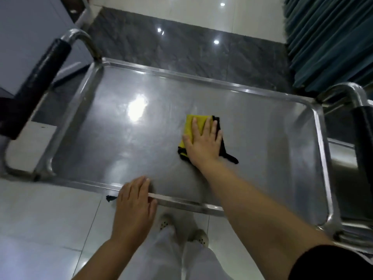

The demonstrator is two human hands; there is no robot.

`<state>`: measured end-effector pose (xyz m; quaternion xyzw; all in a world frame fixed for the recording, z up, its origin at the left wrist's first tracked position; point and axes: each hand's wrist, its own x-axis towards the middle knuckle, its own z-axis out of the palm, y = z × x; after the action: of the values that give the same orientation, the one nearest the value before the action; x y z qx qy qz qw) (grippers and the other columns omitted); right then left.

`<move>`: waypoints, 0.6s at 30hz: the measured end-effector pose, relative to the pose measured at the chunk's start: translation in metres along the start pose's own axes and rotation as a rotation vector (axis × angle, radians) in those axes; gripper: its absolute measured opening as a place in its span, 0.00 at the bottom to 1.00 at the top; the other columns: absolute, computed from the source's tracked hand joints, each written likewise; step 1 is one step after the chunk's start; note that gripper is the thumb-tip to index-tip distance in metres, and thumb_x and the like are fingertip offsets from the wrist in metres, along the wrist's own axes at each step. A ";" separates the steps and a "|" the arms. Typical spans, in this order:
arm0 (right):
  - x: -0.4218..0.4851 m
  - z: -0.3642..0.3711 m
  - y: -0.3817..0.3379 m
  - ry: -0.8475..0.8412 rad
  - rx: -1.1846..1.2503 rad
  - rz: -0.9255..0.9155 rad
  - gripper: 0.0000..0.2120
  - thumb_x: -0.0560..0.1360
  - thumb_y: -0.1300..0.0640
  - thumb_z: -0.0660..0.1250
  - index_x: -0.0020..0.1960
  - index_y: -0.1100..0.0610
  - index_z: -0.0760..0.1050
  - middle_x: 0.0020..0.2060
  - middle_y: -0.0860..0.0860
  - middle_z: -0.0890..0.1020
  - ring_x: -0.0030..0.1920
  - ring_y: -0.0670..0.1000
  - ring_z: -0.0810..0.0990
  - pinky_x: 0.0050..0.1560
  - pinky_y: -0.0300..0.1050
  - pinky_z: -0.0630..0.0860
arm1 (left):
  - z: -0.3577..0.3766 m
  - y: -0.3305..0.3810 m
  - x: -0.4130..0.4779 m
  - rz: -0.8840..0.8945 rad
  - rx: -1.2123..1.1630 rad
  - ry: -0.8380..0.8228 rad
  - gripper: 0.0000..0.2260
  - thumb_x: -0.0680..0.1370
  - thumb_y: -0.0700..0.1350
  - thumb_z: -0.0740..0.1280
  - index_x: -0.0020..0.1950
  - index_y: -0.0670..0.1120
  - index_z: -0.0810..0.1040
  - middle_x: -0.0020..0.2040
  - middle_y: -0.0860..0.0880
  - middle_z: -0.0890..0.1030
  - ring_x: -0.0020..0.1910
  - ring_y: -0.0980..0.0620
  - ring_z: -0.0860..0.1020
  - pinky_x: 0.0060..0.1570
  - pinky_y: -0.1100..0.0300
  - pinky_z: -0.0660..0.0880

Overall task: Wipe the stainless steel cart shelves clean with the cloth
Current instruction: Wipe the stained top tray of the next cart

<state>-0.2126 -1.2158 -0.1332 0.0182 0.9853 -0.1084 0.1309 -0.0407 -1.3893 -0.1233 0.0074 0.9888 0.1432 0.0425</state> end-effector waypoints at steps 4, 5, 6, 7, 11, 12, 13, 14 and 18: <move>-0.002 0.018 -0.085 -0.126 -0.006 -0.285 0.34 0.78 0.33 0.48 0.78 0.45 0.40 0.76 0.57 0.36 0.75 0.59 0.33 0.73 0.61 0.35 | -0.001 -0.031 -0.019 -0.107 0.018 -0.012 0.25 0.76 0.53 0.54 0.64 0.38 0.74 0.63 0.41 0.76 0.64 0.46 0.67 0.66 0.53 0.58; -0.007 0.023 -0.097 -0.155 -0.022 -0.346 0.36 0.76 0.32 0.49 0.78 0.45 0.40 0.76 0.56 0.35 0.75 0.59 0.32 0.73 0.61 0.35 | 0.000 -0.035 -0.022 -0.130 0.031 -0.020 0.25 0.76 0.53 0.53 0.64 0.38 0.74 0.63 0.41 0.76 0.64 0.46 0.67 0.66 0.52 0.60; -0.012 0.027 -0.103 -0.176 -0.043 -0.397 0.38 0.75 0.32 0.52 0.78 0.44 0.39 0.76 0.56 0.35 0.75 0.58 0.31 0.73 0.61 0.34 | 0.001 -0.037 -0.025 -0.147 0.041 -0.030 0.25 0.76 0.53 0.53 0.64 0.39 0.75 0.63 0.41 0.76 0.64 0.46 0.67 0.66 0.50 0.63; -0.017 0.030 -0.105 -0.190 -0.063 -0.437 0.40 0.74 0.32 0.53 0.78 0.44 0.39 0.76 0.56 0.34 0.75 0.58 0.31 0.73 0.60 0.33 | 0.002 -0.038 -0.026 -0.156 0.048 -0.039 0.26 0.76 0.53 0.53 0.64 0.39 0.75 0.63 0.41 0.76 0.64 0.46 0.67 0.65 0.48 0.65; -0.031 0.033 -0.067 -0.154 -0.108 -0.533 0.38 0.74 0.33 0.54 0.77 0.42 0.41 0.77 0.53 0.36 0.76 0.55 0.32 0.74 0.57 0.35 | 0.005 -0.026 -0.021 -0.107 0.046 -0.030 0.25 0.76 0.53 0.53 0.63 0.39 0.75 0.62 0.41 0.77 0.64 0.46 0.66 0.66 0.53 0.60; -0.034 0.031 -0.049 -0.134 -0.105 -0.531 0.38 0.73 0.33 0.52 0.77 0.42 0.41 0.77 0.52 0.37 0.76 0.54 0.33 0.74 0.57 0.36 | 0.005 -0.018 -0.018 -0.085 0.039 -0.031 0.24 0.75 0.53 0.53 0.63 0.40 0.75 0.62 0.41 0.77 0.63 0.47 0.66 0.67 0.53 0.60; -0.036 0.029 -0.030 -0.110 -0.101 -0.512 0.38 0.72 0.33 0.50 0.77 0.41 0.41 0.77 0.52 0.38 0.76 0.54 0.34 0.75 0.56 0.36 | 0.006 -0.009 -0.015 -0.062 0.031 -0.032 0.24 0.75 0.53 0.54 0.63 0.40 0.75 0.61 0.42 0.77 0.63 0.47 0.67 0.67 0.53 0.60; -0.038 0.026 -0.008 -0.085 -0.094 -0.478 0.38 0.72 0.32 0.50 0.77 0.41 0.42 0.77 0.52 0.38 0.76 0.54 0.35 0.75 0.56 0.37 | 0.008 0.001 -0.011 -0.035 0.021 -0.031 0.24 0.75 0.53 0.54 0.62 0.40 0.76 0.61 0.42 0.77 0.63 0.47 0.67 0.67 0.53 0.60; -0.041 0.003 0.089 -0.014 -0.053 -0.249 0.39 0.71 0.34 0.55 0.77 0.40 0.43 0.78 0.51 0.41 0.77 0.52 0.37 0.75 0.54 0.38 | 0.019 0.050 0.003 0.106 0.006 -0.035 0.22 0.75 0.52 0.55 0.62 0.40 0.76 0.61 0.42 0.76 0.63 0.46 0.67 0.66 0.51 0.61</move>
<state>-0.1667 -1.1297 -0.1443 -0.1087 0.9815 -0.0978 0.1235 -0.0415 -1.3358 -0.1271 0.0622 0.9865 0.1420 0.0524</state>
